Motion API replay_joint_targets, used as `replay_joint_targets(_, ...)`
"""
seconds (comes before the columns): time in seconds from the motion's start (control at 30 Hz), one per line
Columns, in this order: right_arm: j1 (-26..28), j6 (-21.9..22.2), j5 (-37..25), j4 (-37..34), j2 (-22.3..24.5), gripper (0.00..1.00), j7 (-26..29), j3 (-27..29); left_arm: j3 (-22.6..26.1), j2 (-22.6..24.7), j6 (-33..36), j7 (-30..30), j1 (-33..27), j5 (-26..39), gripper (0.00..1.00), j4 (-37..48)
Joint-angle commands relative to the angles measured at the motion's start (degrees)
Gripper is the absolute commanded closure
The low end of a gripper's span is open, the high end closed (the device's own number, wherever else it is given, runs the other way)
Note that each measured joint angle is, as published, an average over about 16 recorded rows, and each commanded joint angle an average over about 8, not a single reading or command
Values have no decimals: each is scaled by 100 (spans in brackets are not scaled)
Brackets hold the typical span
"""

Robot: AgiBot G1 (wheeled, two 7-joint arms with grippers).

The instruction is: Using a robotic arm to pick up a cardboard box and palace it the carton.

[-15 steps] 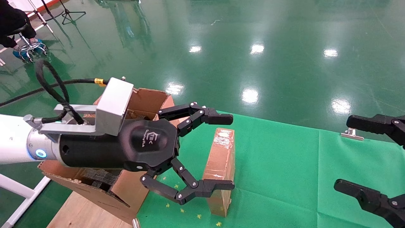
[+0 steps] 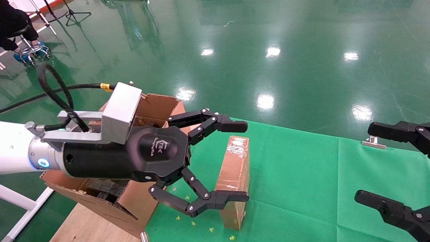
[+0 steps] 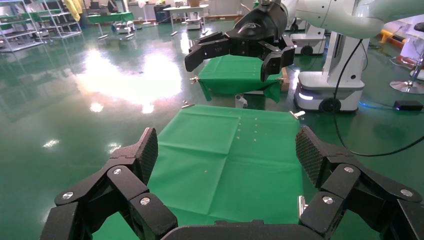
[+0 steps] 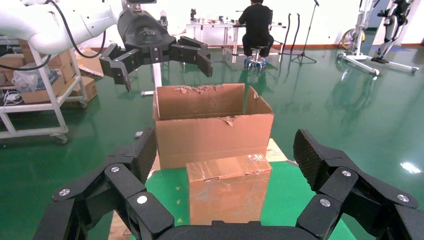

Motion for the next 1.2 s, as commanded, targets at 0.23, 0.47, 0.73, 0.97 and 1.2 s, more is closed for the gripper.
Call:
replay_joint_targets(0.23,0,0,0,0,0,87,0,0,174,-147,-28,-168,-250,537,0,-150)
replay_joint_targets(0.47,0,1,1,0,0,100,0,0,748,-258,77,-792,-1171,2064,0,-331)
replay_joint_targets(0.73,-1,3,2,-2,1,100,0,0,944,-157,134,-1008,-1577,2636,0,-290)
replay_joint_targets(0.97,-2,3,2,-2,1,100,0,0,1159,-79,58,-1604,-1841,3172,0,-248)
replay_joint_targets(1.2,-2,3,3,-2,1,100,0,0,1870,678,277,-3386,-2790,4378,0,-156)
